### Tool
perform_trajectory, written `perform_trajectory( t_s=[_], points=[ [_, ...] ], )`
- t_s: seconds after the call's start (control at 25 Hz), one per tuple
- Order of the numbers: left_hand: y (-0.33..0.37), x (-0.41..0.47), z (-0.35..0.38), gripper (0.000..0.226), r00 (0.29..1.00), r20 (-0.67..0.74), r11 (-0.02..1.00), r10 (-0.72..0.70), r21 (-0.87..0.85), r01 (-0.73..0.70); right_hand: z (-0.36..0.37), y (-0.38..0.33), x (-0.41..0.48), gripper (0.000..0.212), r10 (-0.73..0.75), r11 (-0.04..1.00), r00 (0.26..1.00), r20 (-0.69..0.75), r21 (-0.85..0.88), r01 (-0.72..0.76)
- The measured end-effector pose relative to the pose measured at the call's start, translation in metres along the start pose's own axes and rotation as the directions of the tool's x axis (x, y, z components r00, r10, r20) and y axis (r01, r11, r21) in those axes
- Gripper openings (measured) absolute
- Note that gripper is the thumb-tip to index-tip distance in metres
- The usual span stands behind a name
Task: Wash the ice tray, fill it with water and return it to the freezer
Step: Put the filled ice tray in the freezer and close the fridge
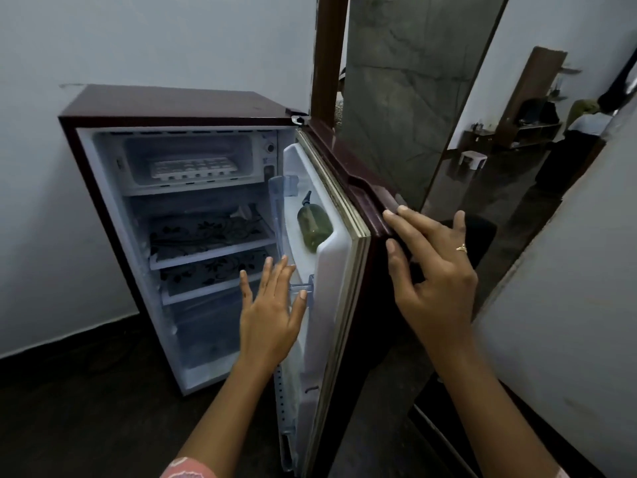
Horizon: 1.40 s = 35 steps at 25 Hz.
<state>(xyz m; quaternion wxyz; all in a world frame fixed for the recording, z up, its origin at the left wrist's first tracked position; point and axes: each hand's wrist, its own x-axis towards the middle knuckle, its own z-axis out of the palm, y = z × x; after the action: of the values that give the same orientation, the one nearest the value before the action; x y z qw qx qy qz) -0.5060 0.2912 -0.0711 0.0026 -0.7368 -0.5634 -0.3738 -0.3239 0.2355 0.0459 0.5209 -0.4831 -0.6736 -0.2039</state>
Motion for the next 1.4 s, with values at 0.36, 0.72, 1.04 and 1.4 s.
perform_trajectory(
  t_s=[0.36, 0.72, 1.04, 1.4],
  points=[
    [-0.063, -0.009, -0.042, 0.069, 0.979, -0.056, 0.978, -0.194, -0.088, 0.189, 0.058, -0.064, 0.007, 0.035, -0.218, 0.952, 0.973, 0.076, 0.237, 0.195],
    [-0.103, -0.009, -0.083, 0.063, 0.953, -0.217, 0.972, -0.209, -0.155, 0.178, 0.124, -0.07, -0.008, 0.05, -0.087, 0.955, 0.827, 0.556, 0.284, -0.09],
    [-0.154, 0.021, -0.103, 0.064, 0.926, -0.265, 0.951, -0.269, 0.081, 0.3, 0.199, -0.106, 0.0, 0.055, -0.229, 0.951, 0.68, 0.696, 0.31, 0.003],
    [-0.246, 0.073, -0.127, 0.065, 0.956, -0.178, 0.941, -0.235, 0.204, 0.27, 0.29, -0.153, 0.021, 0.056, -0.25, 0.931, 0.731, 0.635, 0.365, 0.001]
  ],
)
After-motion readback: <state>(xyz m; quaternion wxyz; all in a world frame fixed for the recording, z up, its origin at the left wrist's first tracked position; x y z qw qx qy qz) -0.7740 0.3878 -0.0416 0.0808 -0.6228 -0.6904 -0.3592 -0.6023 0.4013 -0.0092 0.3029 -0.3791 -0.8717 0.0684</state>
